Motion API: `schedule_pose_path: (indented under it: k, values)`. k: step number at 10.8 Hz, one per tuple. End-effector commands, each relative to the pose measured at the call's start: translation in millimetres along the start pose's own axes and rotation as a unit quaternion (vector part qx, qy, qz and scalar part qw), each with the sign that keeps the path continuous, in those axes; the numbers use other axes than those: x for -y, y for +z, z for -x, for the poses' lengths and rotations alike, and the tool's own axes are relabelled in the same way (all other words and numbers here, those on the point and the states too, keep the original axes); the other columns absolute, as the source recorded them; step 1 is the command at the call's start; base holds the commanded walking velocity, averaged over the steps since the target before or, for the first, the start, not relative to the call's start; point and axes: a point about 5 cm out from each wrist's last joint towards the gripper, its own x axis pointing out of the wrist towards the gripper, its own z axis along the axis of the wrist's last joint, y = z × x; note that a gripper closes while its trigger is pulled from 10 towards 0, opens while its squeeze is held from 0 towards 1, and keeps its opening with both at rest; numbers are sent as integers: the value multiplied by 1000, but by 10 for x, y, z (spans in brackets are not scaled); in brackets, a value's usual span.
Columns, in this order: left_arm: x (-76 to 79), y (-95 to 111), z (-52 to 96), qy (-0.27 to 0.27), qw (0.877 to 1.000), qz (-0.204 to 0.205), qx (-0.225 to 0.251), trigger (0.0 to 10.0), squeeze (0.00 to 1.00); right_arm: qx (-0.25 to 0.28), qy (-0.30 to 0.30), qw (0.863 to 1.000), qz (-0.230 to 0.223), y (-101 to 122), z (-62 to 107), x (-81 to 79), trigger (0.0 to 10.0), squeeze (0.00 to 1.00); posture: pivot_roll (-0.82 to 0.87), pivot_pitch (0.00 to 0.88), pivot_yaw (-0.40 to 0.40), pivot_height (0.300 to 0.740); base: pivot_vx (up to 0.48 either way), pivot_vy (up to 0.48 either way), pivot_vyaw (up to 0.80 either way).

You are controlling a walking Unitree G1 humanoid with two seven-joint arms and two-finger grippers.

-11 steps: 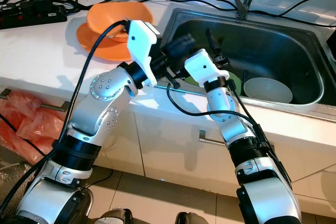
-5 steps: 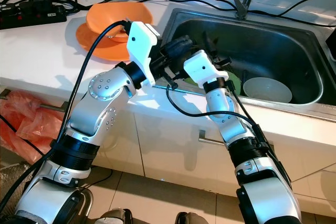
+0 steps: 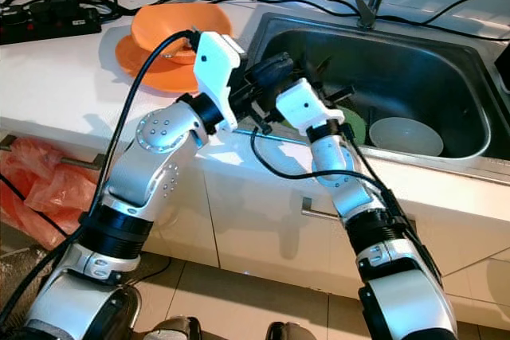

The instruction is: Kitchen organization

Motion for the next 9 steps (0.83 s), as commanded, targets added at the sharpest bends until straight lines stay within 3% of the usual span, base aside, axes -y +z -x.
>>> schedule_pose_path:
  k: [1,2,6,9]
  values:
    - [-19,32,-6,4,1000,-10,3,10000,0,0,-9,1000,-2,-18,17,40,0,0,70,100,-44,740,0,0,0]
    - [-36,21,-8,8,1000,-12,2,10000,1000,-1,-9,1000,-3,-19,15,37,0,0,70,98,-43,740,0,0,0]
    - [-109,-5,18,34,999,-11,-5,10000,1000,-14,-22,999,-20,-48,9,68,0,0,70,98,-43,740,0,0,0]
    - [-117,-33,106,39,999,-11,-7,10000,1000,-50,-58,995,-70,-128,2,155,0,0,74,89,-47,740,0,0,0]
